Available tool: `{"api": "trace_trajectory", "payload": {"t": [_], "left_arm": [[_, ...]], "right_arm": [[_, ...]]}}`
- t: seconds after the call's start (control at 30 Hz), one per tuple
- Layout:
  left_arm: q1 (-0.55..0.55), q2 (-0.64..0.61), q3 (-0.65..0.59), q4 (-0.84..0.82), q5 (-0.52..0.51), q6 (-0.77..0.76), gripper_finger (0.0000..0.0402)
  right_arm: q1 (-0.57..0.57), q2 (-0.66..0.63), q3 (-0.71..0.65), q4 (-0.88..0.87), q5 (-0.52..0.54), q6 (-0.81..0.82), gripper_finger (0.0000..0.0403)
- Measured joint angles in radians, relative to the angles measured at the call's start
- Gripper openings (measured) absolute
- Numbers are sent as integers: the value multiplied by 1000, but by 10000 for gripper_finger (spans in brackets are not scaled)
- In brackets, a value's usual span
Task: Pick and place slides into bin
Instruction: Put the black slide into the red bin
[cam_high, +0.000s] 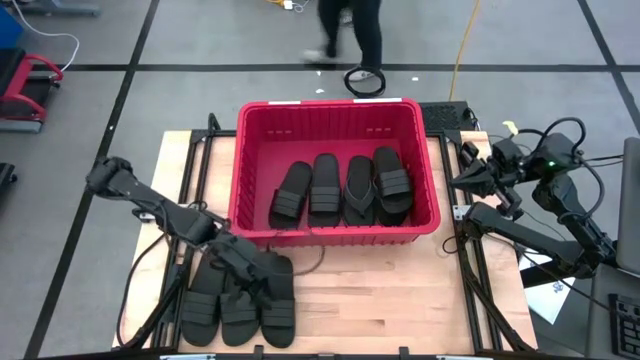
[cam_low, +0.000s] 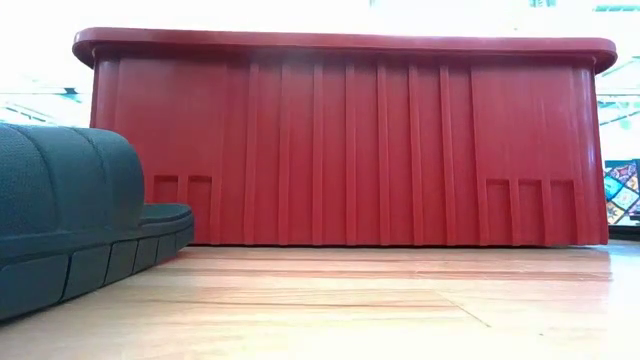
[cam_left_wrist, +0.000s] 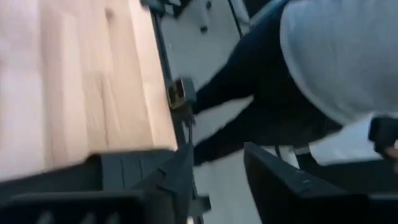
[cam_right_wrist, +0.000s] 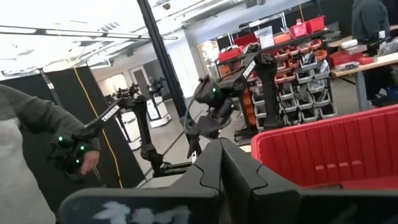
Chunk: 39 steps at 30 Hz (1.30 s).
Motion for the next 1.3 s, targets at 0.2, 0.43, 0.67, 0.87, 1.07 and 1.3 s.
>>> {"api": "trace_trajectory", "payload": {"t": [0.2, 0.43, 0.67, 0.87, 1.07, 1.3], "left_arm": [[-35, 93, -16, -80, 36, 19, 207], [-19, 169, -17, -127, 21, 65, 251], [-7, 249, -17, -88, 43, 118, 269], [21, 362, -17, 14, 70, 95, 269], [48, 439, -15, 78, 139, 76, 269], [78, 407, -16, 55, 143, 112, 269]], "right_arm": [[0, 0, 0, -12, -1, 35, 0], [0, 0, 0, -12, -1, 77, 0], [0, 0, 0, -12, 0, 80, 0], [0, 0, 0, -12, 1, 97, 0], [0, 0, 0, -12, 1, 106, 0], [0, 0, 0, -12, 1, 105, 0]]}}
